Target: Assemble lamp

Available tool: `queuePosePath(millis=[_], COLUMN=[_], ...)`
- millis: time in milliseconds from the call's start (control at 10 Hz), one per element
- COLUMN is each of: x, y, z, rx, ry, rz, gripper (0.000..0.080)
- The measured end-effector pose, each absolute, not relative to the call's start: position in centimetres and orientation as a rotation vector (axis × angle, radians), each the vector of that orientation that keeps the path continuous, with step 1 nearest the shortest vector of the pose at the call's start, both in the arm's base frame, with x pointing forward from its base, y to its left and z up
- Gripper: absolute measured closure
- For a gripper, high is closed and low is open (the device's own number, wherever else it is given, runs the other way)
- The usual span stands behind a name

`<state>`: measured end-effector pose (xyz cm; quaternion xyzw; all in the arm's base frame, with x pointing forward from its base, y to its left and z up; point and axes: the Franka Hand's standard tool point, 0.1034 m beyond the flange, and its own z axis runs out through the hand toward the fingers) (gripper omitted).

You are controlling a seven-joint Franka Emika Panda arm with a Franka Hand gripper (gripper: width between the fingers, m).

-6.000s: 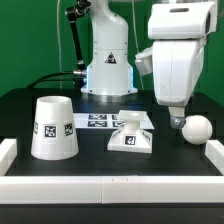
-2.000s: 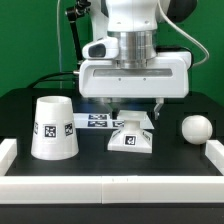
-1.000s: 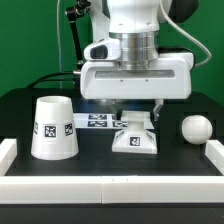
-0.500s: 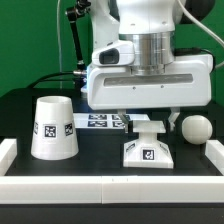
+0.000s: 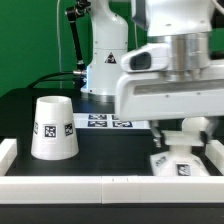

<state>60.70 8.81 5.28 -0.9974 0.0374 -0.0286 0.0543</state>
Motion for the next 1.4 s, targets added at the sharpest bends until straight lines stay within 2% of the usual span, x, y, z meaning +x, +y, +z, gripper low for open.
queuePosePath(millis=[200,600,700,800,900,1400], x=[62.1,62.2,62.2,62.0,60.6,53.5], y=[10.2,10.1,10.1,10.1,10.1,11.3], z=[5.4,5.4,5.4,5.4,5.9,7.3], rx=[-3.027,-3.026,-3.026,-3.025,-3.026,-3.041], ry=[0.086,0.091,0.091,0.101,0.134,0.188], rz=[-0.102,-0.106,-0.106,-0.104,-0.086,-0.015], gripper=[0.0263,0.0255,0.0132,0.0132,0.0105,0.0100])
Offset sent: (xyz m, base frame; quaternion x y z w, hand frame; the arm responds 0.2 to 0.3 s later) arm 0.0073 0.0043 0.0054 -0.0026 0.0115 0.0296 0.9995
